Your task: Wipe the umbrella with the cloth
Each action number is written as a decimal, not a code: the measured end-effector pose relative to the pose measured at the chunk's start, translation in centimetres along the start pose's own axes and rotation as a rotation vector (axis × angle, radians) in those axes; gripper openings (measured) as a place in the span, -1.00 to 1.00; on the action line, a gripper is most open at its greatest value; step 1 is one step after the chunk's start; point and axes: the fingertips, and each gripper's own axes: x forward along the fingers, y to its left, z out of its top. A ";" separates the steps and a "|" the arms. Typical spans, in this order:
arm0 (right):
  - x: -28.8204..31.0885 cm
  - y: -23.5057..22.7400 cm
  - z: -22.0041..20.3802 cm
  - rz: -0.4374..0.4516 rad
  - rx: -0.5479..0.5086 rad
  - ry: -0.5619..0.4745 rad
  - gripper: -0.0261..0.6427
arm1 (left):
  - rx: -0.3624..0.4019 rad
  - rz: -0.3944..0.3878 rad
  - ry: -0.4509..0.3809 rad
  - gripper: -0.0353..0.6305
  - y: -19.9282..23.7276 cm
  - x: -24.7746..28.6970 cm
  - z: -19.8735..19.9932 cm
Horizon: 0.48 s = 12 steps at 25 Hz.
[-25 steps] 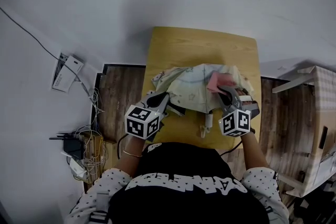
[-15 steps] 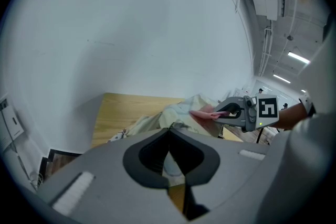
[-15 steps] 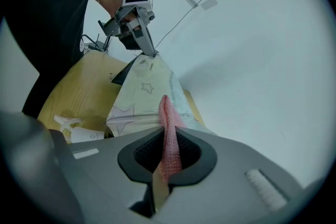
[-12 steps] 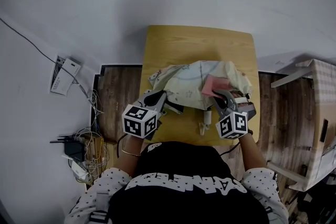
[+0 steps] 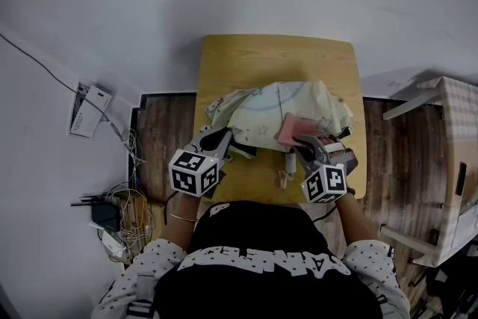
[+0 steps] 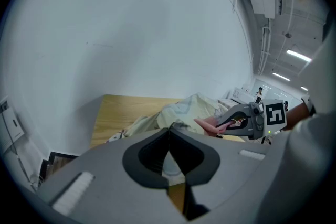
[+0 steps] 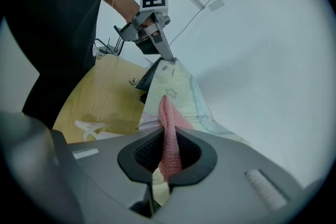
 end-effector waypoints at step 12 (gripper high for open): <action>-2.1 -0.2 1.1 -0.006 0.117 -0.136 -0.82 | 0.039 0.060 -0.103 -0.78 -1.0 -1.3 1.6</action>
